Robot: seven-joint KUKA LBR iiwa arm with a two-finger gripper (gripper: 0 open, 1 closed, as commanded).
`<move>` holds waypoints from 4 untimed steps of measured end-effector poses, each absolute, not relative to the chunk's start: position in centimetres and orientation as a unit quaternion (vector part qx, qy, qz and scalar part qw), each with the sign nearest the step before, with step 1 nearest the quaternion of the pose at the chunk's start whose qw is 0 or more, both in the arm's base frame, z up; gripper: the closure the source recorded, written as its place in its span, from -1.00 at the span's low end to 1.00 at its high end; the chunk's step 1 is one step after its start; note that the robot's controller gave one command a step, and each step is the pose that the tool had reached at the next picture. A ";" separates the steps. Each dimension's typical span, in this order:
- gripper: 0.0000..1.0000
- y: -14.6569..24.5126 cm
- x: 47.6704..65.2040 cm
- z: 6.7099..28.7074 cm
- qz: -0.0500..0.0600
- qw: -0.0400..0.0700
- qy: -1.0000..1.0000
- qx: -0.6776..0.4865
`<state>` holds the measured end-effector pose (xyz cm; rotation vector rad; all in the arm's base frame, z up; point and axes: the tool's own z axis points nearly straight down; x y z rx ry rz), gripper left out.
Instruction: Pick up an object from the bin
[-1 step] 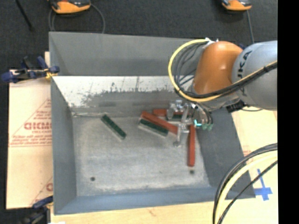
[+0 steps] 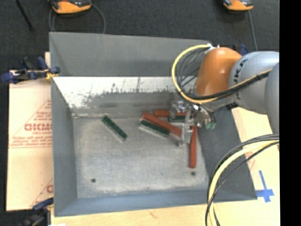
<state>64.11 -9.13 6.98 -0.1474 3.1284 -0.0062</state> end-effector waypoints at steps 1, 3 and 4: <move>-1.00 -8.6 63.3 7.3 0.001 0.005 1.000 0.021; 1.00 -7.8 63.4 7.6 -0.002 0.007 1.000 -0.008; 1.00 -6.3 63.9 21.3 -0.002 0.007 1.000 -0.017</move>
Offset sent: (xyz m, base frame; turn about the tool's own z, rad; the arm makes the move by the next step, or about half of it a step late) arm -0.0111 0.0060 0.0002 0.1385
